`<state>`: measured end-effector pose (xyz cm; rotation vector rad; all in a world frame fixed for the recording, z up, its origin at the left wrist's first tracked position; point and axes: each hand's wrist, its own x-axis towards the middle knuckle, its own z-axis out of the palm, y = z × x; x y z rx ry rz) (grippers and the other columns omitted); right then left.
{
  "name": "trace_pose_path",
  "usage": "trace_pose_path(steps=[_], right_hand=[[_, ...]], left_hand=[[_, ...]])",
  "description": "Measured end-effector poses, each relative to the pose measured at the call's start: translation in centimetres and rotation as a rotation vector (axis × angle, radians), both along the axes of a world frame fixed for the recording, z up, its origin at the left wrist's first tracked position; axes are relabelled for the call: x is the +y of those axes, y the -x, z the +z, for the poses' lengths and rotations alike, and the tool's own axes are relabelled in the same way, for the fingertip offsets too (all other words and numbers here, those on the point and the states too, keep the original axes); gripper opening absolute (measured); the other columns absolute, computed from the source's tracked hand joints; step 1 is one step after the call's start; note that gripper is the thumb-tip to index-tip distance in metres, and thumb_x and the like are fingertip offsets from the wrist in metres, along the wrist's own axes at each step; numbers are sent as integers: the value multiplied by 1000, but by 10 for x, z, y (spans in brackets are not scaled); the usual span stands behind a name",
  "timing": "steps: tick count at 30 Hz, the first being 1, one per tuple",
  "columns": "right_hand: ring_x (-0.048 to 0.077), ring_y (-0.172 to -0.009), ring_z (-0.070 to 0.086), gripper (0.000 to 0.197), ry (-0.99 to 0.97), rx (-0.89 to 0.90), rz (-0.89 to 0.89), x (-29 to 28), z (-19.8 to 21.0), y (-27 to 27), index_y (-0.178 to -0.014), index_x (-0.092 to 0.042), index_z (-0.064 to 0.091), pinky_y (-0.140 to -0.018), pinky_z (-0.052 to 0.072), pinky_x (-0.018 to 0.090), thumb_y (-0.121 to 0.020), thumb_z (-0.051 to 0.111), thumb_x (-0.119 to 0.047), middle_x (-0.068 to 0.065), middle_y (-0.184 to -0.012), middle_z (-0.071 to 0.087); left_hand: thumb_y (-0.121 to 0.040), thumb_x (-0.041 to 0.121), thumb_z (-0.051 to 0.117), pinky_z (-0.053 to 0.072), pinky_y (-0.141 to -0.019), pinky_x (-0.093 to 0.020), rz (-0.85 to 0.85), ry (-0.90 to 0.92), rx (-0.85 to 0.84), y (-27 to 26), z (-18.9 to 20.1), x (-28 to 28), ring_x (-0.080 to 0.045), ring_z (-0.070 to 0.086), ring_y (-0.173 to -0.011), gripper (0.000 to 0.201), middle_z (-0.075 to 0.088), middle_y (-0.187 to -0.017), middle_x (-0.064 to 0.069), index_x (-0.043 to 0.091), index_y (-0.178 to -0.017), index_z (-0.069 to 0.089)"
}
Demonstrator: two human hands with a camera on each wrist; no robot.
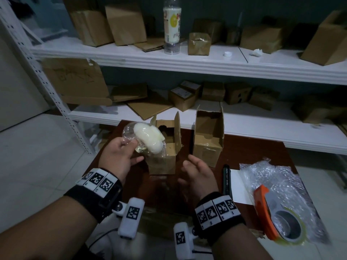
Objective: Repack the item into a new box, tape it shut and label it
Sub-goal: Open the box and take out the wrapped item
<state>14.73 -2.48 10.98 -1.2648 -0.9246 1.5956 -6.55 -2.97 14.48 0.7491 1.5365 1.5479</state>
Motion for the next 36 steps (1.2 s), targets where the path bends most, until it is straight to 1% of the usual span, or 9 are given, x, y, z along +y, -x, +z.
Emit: trace_pose_path(steps=[3,6,9,18,22,26,30,33,36], right_hand=[[26,-115,66,19,-1,14,-2,-12,11,-7,-114,-36,61,-79,58,34,-97,64,-26,3,-123,67],[16,-109,68,20,-68,-13,31,-28,16,-12,-115,-33,63,-84,60,35,-96,65,-27,-1,-118,69],[11,-105,69,24,-120,-59,96,-43,19,-17,-120,-28,64,-81,61,31,-96,65,-27,-4,-115,70],[17,-96,71,35,-120,-166,137,-62,12,-43,-123,-22,63,-75,59,30,-90,74,-21,0,-113,72],[14,-87,73,27,-120,-225,114,-57,6,-55,-116,-25,65,-68,57,27,-91,73,-27,-2,-104,75],[21,-88,75,21,-24,-188,40,-47,-4,-63,-109,-20,69,-65,59,33,-93,69,-34,4,-101,77],[25,-80,74,20,199,-69,-95,-35,-14,-71,-103,-15,65,-66,56,37,-97,64,-33,11,-94,76],[25,-82,72,23,321,-112,-128,-29,-17,-76,-104,-13,62,-69,57,38,-99,61,-36,11,-97,72],[26,-85,74,29,367,-167,-147,-21,-23,-76,-105,-11,62,-75,60,43,-99,60,-38,12,-101,72]], left_hand=[[-93,19,66,58,-82,-46,-32,6,7,-7,3,-18,-30,71,-96,9,70,-105,-15,11,-96,65],[-93,17,65,58,-83,-47,-92,39,-5,-18,6,-37,-31,72,-96,13,71,-108,-17,7,-101,65],[-94,14,64,57,-88,-52,-148,69,0,-32,8,-52,-33,71,-98,15,70,-107,-18,4,-104,64],[-90,18,69,57,-86,-56,-279,149,39,-68,-9,-68,-32,72,-92,15,73,-95,-16,4,-95,64],[-91,23,68,57,-86,-53,-321,164,41,-81,-14,-65,-30,73,-90,15,75,-90,-12,8,-93,68],[-93,25,65,58,-85,-47,-384,225,33,-92,-17,-53,-29,73,-95,20,75,-103,-14,10,-105,69],[-97,16,61,59,-73,-33,-453,282,17,-105,-17,-43,-21,70,-102,21,71,-115,-8,13,-118,65],[-95,15,63,59,-86,-40,-457,293,123,-108,-14,-40,-17,68,-105,20,70,-115,-3,18,-115,64],[-92,16,68,57,-89,-41,-397,209,290,-106,-4,-36,-17,68,-98,13,72,-103,-2,21,-104,68]])
